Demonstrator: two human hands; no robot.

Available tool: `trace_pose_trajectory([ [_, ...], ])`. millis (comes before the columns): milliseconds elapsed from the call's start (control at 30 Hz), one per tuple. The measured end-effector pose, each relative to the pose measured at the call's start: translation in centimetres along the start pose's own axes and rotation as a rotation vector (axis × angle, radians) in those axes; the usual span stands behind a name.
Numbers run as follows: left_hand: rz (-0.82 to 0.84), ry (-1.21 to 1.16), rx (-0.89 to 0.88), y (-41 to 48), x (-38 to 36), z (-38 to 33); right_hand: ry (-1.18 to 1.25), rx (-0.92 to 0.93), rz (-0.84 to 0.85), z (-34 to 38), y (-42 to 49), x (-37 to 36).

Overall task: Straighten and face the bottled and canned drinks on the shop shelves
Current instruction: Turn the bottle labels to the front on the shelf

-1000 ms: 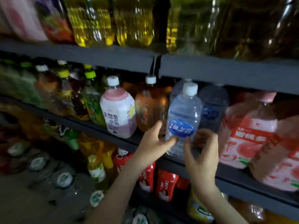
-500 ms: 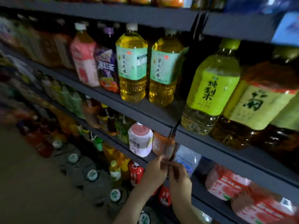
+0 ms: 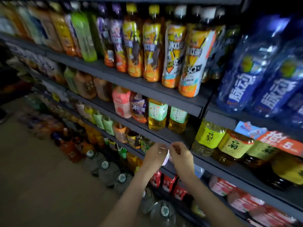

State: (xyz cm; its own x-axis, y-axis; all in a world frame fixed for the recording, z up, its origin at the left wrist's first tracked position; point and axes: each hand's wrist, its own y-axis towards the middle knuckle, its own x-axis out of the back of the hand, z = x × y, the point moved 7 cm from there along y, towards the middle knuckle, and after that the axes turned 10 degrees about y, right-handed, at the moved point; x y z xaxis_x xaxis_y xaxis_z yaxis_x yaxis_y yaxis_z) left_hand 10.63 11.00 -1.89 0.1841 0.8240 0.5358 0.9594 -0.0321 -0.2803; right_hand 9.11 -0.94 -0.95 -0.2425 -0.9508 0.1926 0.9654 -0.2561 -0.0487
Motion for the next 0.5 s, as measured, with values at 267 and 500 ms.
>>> trace_pose_trajectory([
  [267, -0.045, 0.101, -0.140, -0.1, 10.2, -8.2, 0.002, 0.089, -0.072, 10.8, 0.6, 0.1],
  [500, -0.200, -0.072, -0.089, -2.3, 14.0, -9.9, 0.074, 0.086, -0.053, 14.0, 0.7, -1.1],
])
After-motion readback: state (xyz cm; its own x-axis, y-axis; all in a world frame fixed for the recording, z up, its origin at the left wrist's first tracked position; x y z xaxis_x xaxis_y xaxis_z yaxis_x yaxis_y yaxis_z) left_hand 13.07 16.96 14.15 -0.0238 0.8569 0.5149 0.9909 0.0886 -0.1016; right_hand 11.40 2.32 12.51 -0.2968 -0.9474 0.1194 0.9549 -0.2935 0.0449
